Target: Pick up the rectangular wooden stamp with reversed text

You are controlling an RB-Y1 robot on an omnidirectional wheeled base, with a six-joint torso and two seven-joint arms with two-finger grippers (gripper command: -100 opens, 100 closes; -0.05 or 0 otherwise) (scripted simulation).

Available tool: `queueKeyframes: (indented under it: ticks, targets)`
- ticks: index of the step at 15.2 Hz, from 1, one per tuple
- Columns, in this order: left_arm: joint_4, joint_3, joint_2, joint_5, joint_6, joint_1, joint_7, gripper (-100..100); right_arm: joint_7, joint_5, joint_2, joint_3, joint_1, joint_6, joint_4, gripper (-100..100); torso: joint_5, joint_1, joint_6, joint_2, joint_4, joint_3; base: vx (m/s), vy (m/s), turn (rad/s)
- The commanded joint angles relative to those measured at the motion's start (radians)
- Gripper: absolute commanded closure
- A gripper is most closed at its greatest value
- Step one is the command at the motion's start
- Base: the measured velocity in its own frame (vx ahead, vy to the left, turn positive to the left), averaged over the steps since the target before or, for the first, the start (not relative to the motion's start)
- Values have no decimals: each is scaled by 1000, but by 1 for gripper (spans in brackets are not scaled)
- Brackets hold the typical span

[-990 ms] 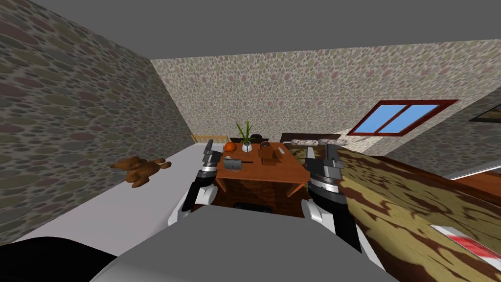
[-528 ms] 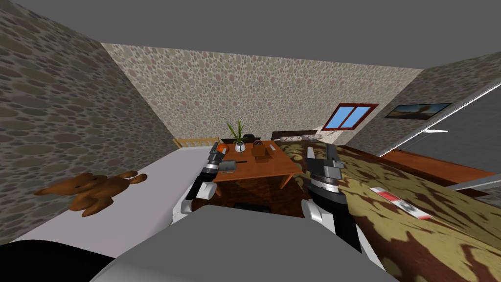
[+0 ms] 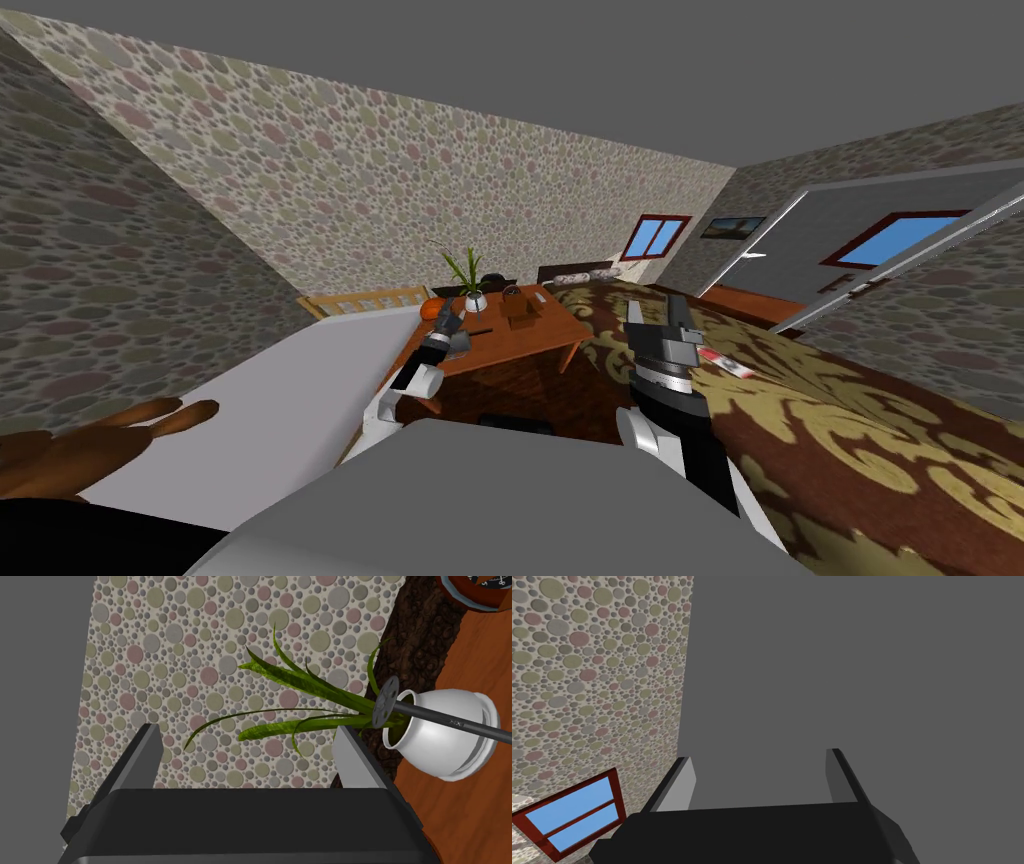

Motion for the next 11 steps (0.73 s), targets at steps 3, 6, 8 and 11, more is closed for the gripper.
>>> queueKeyframes:
  ticks: [3,6,8,11]
  targets:
    - [91,10,40,55,78,-44,16,-100,0,0,0,0,0,0,0,0,0,1,-1,0,0,0,-25,6,-271]
    - [144,16,63,88,130,-68,25,-100,0,0,0,0,0,0,0,0,0,0,-1,-1,0,0,-23,4,-257]
    - [169,16,63,88,133,-68,25,-100,0,0,0,0,0,0,0,0,0,0,0,-1,0,0,-22,5,-261]
    - [231,21,86,120,181,-93,33,-100,0,0,0,0,0,0,0,0,0,0,0,-1,0,0,-20,7,-267]
